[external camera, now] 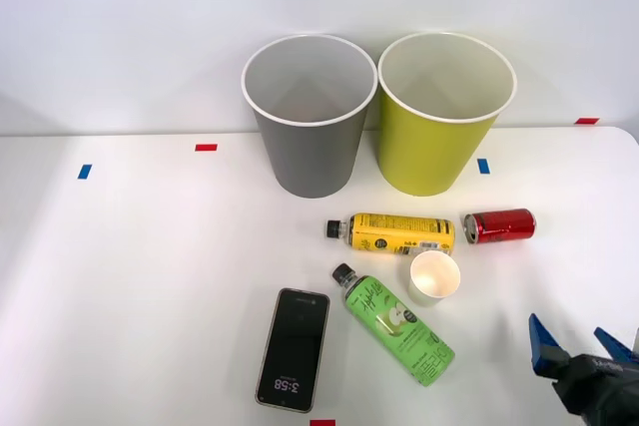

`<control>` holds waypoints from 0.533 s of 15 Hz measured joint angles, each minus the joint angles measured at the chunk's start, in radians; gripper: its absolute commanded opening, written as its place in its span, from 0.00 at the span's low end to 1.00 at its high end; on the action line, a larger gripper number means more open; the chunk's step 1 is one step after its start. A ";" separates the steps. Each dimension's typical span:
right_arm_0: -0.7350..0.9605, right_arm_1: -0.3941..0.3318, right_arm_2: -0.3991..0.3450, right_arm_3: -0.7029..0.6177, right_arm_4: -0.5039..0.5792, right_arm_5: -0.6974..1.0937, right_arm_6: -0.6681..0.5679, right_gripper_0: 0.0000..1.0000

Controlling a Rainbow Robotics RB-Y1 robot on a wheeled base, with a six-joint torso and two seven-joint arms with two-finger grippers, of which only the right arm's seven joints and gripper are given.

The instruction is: Put cans in the gray bin, plastic bottles in the light green bin

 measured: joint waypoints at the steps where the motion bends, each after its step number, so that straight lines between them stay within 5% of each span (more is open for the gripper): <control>1: -0.038 0.000 -0.023 -0.032 -0.004 0.130 -0.047 0.81; 4: -0.199 -0.008 -0.081 -0.117 0.003 0.561 -0.246 0.77; 8: -0.471 -0.056 -0.101 -0.170 0.017 0.965 -0.764 0.77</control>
